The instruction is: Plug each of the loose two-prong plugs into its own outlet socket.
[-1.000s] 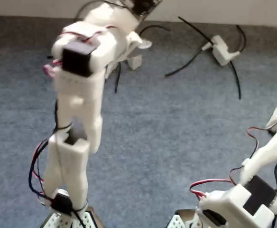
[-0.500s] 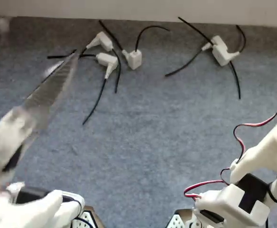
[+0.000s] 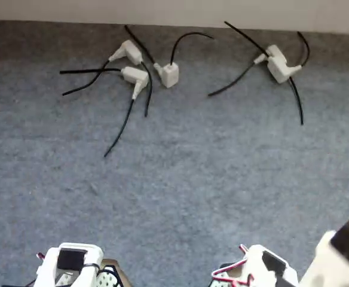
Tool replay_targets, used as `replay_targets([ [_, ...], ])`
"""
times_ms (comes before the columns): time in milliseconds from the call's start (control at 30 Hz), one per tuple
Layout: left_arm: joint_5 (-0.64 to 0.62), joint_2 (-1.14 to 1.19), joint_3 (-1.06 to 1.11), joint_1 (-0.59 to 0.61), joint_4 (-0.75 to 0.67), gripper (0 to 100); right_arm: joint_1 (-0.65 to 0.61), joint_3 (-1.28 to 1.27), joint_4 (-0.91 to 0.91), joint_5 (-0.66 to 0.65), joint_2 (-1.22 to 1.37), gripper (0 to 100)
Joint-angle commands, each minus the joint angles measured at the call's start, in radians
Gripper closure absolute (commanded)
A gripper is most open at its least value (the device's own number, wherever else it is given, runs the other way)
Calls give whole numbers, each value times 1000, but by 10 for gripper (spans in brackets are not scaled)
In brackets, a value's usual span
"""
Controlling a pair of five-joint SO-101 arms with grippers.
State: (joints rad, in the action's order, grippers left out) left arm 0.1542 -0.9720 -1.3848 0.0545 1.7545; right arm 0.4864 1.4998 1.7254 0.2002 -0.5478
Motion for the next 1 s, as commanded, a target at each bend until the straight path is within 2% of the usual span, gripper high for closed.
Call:
replay_targets([
  [0, -5, -185, 292, 8, 2, 691, -88, -154, 39, 31, -125, 991],
  [167, -3, -467, 639, 12, -2, 691, -398, -397, 36, 32, -378, 991],
  [267, -3, -615, 835, 12, -2, 691, -512, -524, 35, 32, -530, 991],
  [467, -6, -858, 1179, 15, 6, 691, -515, -766, 35, 25, -812, 989],
  [700, -5, -848, 1431, 12, 9, 691, -515, -1135, 30, 25, -1081, 989],
  [833, -3, -848, 1603, 12, 9, 691, -516, -1483, -73, 25, -1199, 989],
  [967, 0, -848, 1870, 12, 6, 691, -516, -1882, -245, 25, -1291, 989],
])
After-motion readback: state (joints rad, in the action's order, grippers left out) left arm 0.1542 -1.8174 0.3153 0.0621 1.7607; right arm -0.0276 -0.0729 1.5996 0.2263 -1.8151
